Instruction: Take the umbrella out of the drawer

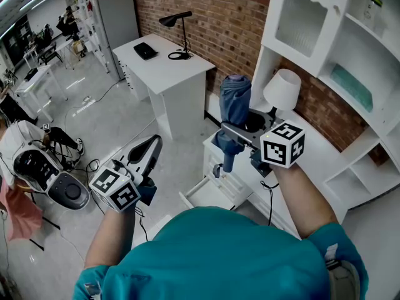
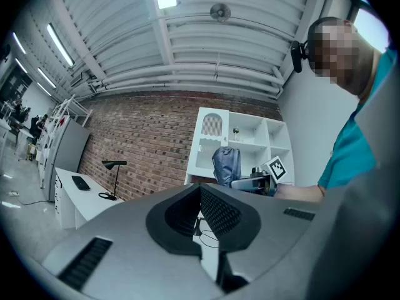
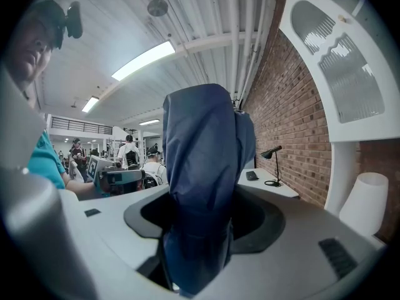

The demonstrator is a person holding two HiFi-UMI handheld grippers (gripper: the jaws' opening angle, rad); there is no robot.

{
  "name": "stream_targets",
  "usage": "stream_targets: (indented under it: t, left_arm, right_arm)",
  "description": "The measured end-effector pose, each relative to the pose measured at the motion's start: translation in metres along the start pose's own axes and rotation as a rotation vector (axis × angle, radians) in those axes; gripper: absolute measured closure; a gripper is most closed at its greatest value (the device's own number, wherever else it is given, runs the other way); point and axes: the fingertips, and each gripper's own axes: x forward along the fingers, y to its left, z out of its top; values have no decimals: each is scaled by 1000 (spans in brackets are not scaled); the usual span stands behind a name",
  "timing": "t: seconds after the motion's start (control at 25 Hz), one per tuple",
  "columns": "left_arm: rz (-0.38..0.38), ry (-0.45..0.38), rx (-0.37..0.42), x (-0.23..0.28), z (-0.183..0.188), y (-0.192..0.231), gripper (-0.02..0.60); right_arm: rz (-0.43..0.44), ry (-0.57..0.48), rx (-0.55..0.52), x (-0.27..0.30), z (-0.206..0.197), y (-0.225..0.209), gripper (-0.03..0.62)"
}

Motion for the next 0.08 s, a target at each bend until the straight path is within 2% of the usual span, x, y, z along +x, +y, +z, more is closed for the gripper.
stream_targets:
  t: [0.08]
  left_arm:
    - [0,0,1,0,0,-1,574]
  right_arm:
    - [2,-1,-2,0,1,0,324]
